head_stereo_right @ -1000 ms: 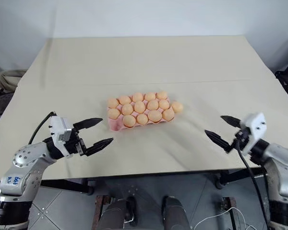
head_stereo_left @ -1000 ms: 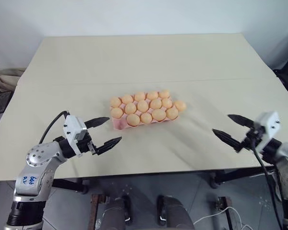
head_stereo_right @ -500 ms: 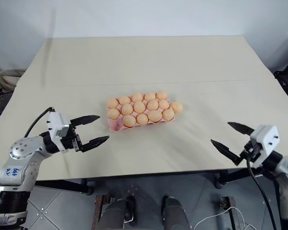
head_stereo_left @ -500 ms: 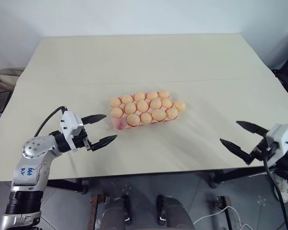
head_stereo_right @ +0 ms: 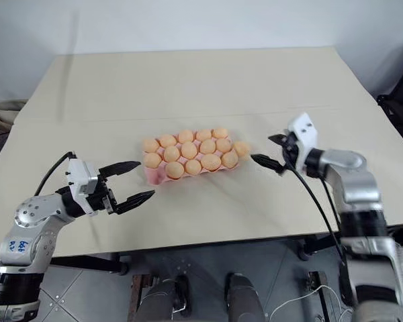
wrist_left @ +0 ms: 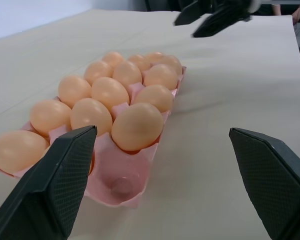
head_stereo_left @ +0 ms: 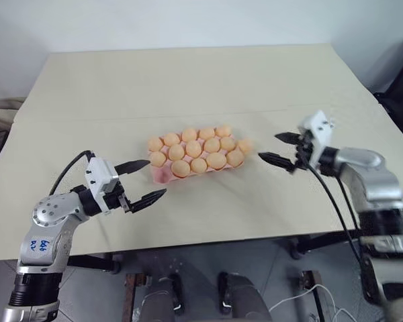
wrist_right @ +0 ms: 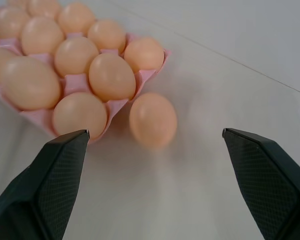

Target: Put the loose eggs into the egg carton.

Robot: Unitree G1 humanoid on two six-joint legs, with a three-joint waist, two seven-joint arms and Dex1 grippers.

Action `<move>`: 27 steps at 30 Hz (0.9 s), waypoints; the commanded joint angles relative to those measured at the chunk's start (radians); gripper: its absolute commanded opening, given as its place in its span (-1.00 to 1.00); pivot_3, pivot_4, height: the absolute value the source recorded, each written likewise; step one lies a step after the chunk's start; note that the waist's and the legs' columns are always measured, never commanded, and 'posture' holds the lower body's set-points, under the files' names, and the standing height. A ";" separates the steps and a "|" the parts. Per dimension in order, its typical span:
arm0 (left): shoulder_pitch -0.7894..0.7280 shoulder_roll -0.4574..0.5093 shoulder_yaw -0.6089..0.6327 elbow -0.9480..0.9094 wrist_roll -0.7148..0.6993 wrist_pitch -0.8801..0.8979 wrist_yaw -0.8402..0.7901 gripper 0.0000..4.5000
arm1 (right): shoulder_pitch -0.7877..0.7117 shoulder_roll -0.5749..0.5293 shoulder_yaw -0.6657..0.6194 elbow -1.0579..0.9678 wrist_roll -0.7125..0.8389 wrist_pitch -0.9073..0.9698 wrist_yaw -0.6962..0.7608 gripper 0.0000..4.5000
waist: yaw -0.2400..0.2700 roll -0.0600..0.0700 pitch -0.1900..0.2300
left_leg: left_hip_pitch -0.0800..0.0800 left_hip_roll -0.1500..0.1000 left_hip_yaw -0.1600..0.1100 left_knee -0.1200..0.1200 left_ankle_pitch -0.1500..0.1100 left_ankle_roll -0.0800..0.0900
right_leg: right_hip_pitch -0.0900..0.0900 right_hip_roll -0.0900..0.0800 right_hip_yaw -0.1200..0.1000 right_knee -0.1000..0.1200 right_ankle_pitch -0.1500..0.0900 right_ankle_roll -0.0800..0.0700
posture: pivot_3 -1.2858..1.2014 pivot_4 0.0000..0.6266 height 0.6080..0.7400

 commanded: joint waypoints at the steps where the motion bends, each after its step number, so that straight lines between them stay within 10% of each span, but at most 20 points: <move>1: 0.020 -0.005 0.016 -0.056 -0.013 0.004 0.022 1.00 | -0.081 0.023 0.049 0.144 -0.072 -0.089 0.018 0.99 | 0.003 0.000 0.000 | 0.000 0.000 0.001 0.000 0.000 0.000 | -0.001 0.000 0.000 0.001 0.000 0.000 | 0.03 -0.52 1.00; 19: 0.059 -0.002 0.040 -0.113 -0.023 0.027 0.059 1.00 | -0.385 0.192 0.103 0.773 -0.250 -0.491 0.088 0.99 | -0.029 0.000 0.000 | 0.000 0.001 0.003 0.004 0.004 -0.005 | -0.004 0.001 -0.003 0.008 0.001 0.001 | 0.03 -0.52 1.00; 27: 0.067 -0.001 0.050 -0.117 -0.022 0.025 0.063 1.00 | -0.386 0.209 0.080 0.802 -0.254 -0.522 0.110 -0.06 | -0.027 0.000 0.000 | 0.000 0.001 0.003 0.004 0.005 -0.006 | -0.004 0.001 -0.003 0.009 0.001 0.001 | 0.03 -0.52 1.00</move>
